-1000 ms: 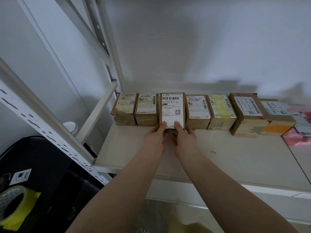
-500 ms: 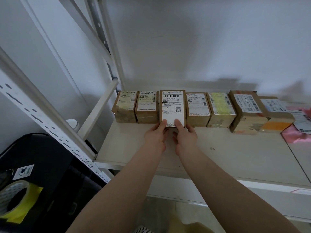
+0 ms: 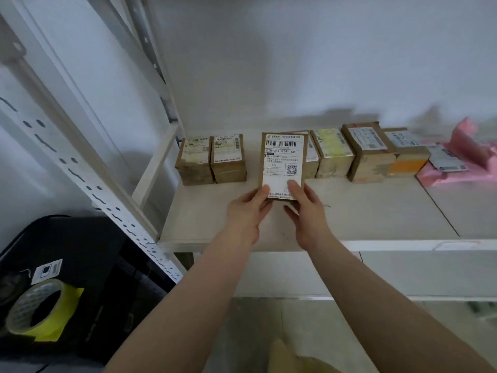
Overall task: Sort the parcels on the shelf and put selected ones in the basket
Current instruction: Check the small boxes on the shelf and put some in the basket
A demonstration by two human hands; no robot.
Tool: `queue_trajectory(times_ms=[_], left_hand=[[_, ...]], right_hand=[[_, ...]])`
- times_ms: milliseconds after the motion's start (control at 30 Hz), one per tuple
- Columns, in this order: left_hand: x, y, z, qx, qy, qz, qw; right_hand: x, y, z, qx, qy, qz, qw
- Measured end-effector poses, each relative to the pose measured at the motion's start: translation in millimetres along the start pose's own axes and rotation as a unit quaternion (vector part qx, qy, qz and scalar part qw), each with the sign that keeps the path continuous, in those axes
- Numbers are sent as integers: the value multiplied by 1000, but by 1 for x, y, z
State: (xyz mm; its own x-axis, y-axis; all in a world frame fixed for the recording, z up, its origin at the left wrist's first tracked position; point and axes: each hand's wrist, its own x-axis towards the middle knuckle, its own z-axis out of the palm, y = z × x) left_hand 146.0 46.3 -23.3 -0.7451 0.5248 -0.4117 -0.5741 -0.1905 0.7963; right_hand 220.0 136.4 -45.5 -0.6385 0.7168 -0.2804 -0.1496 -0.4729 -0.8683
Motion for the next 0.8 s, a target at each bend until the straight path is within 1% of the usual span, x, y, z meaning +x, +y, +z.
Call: queue_trajectory(times_ms=[67, 133, 200, 267, 367, 467, 567, 633, 800], left_hand=[[-15, -5, 2, 74, -13, -18, 997], [-28, -15, 7, 159, -23, -43, 986], [-39, -29, 15, 215, -48, -63, 973], [-51, -48, 25, 254, -99, -67, 960], [-74, -83, 53, 320, -182, -84, 926], [-101, -132, 98, 362, -249, -114, 891], [-119, -174, 138, 371, -286, -128, 874], [-137, -219, 176, 394, -316, -144, 851], [-187, -340, 269, 429, -384, -201, 793]], right_hand=[[-22, 0, -16, 12, 27, -18, 999], [-44, 2, -35, 35, 56, -22, 998], [-67, 5, -58, 49, 81, -19, 995], [-88, 6, -86, 53, 105, -18, 993], [-121, 2, -136, 54, 150, -31, 987], [-153, -7, -206, 63, 217, -39, 973], [-173, -20, -263, 66, 252, -37, 965], [-191, -29, -321, 69, 288, -34, 954], [-243, -47, -468, 54, 389, 16, 919]])
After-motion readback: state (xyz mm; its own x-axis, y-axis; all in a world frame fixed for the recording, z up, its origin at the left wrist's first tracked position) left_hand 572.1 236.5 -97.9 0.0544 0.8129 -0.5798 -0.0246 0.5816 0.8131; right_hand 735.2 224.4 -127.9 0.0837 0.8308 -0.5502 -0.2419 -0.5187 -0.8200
